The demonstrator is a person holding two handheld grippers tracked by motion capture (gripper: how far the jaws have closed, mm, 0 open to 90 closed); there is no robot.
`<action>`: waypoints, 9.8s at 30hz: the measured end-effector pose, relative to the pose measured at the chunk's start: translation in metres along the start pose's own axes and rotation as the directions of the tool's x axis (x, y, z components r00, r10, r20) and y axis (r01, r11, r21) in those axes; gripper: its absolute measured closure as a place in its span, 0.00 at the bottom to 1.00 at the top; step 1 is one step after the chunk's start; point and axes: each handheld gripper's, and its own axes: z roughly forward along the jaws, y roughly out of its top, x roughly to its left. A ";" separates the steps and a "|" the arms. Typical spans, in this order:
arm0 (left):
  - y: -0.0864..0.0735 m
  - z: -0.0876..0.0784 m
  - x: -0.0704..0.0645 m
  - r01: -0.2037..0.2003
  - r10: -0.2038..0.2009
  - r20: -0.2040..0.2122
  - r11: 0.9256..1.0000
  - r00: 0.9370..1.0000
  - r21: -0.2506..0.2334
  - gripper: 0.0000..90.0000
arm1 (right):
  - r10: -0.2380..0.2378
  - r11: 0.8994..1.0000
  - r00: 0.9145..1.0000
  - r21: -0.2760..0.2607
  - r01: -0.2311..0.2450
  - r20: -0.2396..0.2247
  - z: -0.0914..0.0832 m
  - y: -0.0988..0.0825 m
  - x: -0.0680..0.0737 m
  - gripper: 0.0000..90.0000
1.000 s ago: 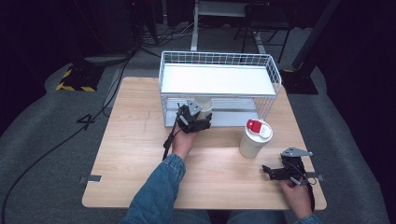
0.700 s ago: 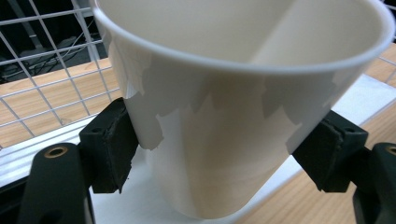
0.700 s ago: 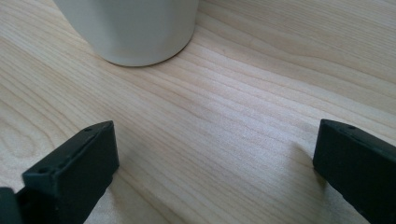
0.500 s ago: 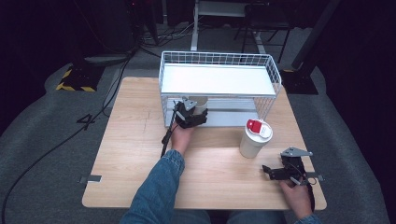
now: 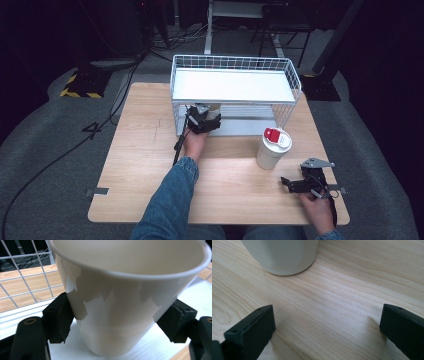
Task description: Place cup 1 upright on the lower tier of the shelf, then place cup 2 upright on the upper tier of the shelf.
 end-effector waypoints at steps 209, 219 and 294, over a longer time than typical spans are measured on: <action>-0.128 -0.186 0.026 -0.058 0.061 0.003 0.935 0.998 0.350 0.06 | -0.132 0.925 0.956 -0.379 0.023 -0.263 0.025 0.071 0.012 0.13; -0.128 -0.186 0.026 -0.058 0.061 0.003 0.935 0.998 0.351 0.06 | -0.133 0.920 0.960 -0.390 0.028 -0.246 0.025 0.070 0.014 0.14; -0.128 -0.186 0.026 -0.058 0.061 0.002 0.935 0.998 0.349 0.06 | -0.182 0.869 0.958 -0.492 0.051 -0.222 -0.082 0.167 0.024 0.14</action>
